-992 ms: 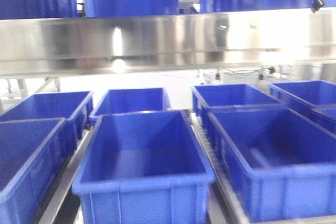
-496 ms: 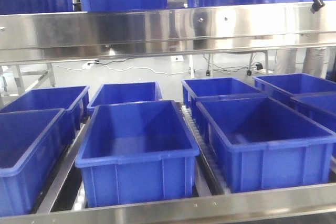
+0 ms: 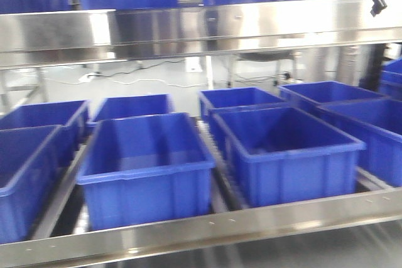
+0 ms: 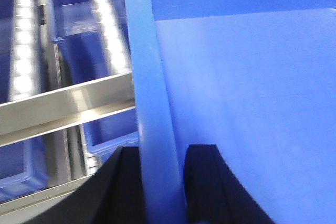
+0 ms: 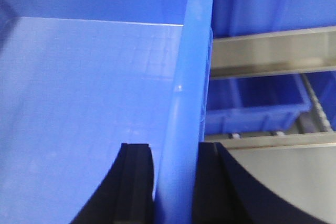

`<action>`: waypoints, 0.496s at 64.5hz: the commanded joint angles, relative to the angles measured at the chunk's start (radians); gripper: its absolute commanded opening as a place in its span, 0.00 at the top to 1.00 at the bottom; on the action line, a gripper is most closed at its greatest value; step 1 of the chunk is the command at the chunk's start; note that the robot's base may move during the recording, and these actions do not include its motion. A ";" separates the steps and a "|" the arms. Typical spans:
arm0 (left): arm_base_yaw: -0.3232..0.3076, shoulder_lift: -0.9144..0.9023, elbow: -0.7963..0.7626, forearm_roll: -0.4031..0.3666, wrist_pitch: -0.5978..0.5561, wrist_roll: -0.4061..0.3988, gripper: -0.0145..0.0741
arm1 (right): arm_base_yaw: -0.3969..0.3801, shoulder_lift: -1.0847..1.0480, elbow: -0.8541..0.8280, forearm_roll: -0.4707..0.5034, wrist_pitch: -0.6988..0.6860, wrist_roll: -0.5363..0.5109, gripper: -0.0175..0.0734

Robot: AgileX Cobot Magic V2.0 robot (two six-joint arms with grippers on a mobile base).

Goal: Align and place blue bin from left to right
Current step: 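Hold the bin with both grippers while the base drives away from the rack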

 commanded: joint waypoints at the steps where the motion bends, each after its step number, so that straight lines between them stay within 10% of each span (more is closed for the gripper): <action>1: -0.011 -0.027 -0.019 -0.009 -0.101 0.017 0.85 | 0.003 -0.029 -0.014 0.009 -0.082 -0.030 0.88; 32: -0.011 -0.027 -0.019 -0.009 -0.101 0.017 0.85 | 0.003 -0.029 -0.014 0.009 -0.082 -0.030 0.88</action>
